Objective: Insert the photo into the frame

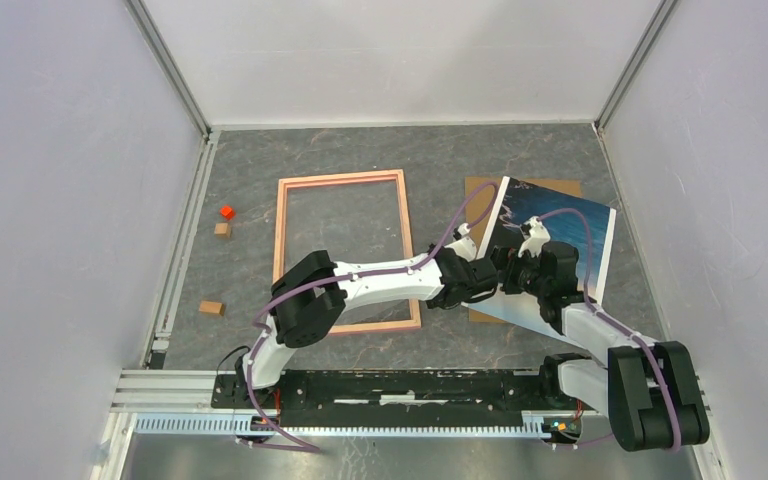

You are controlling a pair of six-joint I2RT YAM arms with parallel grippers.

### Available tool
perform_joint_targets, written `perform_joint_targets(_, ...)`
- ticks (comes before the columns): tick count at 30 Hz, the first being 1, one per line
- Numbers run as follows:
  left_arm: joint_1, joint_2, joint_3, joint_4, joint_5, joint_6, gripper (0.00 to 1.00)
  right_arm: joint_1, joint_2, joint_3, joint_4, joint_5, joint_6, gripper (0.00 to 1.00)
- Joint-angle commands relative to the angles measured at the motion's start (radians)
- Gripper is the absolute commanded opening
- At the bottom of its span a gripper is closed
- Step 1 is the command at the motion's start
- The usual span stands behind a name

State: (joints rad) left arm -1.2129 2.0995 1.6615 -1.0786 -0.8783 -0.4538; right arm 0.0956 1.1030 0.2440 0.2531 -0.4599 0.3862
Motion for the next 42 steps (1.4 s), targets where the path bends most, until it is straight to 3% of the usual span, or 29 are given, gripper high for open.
perform_joint_targets(1, 0.000, -0.035, -0.015, 0.045, -0.025, 0.018, 0.02, -0.004, 0.038, -0.014, 0.051, -0.042, -0.020, 0.98)
perform_joint_targets(18, -0.002, 0.044, -0.016, 0.039, -0.111, 0.102, 0.04, -0.004, 0.100, -0.026, 0.097, -0.052, -0.024, 0.98)
perform_joint_targets(19, 0.000, 0.047, -0.013, 0.040, -0.096, 0.103, 0.09, -0.004, 0.101, -0.025, 0.094, -0.047, -0.026, 0.98)
perform_joint_targets(22, -0.001, 0.033, 0.010, 0.040, -0.016, 0.106, 0.47, -0.005, 0.103, -0.022, 0.087, -0.044, -0.027, 0.98)
perform_joint_targets(27, -0.003, -0.083, 0.013, 0.051, 0.149, 0.106, 0.85, -0.004, 0.096, 0.002, 0.045, -0.045, 0.007, 0.98)
perform_joint_targets(29, -0.002, -0.166, 0.001, 0.070, 0.235, 0.115, 0.94, -0.003, 0.088, 0.022, 0.011, -0.046, 0.010, 0.98)
perform_joint_targets(31, -0.002, -0.251, -0.013, 0.094, 0.325, 0.126, 0.99, 0.004, 0.082, 0.044, -0.031, -0.049, 0.006, 0.98)
perform_joint_targets(35, 0.003, -0.400, -0.024, 0.123, 0.456, 0.165, 1.00, 0.061, 0.079, 0.060, -0.049, -0.120, 0.041, 0.98)
perform_joint_targets(40, 0.023, -0.520, 0.020, 0.114, 0.422, 0.211, 1.00, 0.216, 0.085, 0.055, 0.005, -0.184, 0.150, 0.85)
perform_joint_targets(42, 0.038, -0.569, 0.028, 0.122, 0.364, 0.234, 1.00, 0.281, 0.075, 0.064, 0.004, -0.159, 0.172, 0.84)
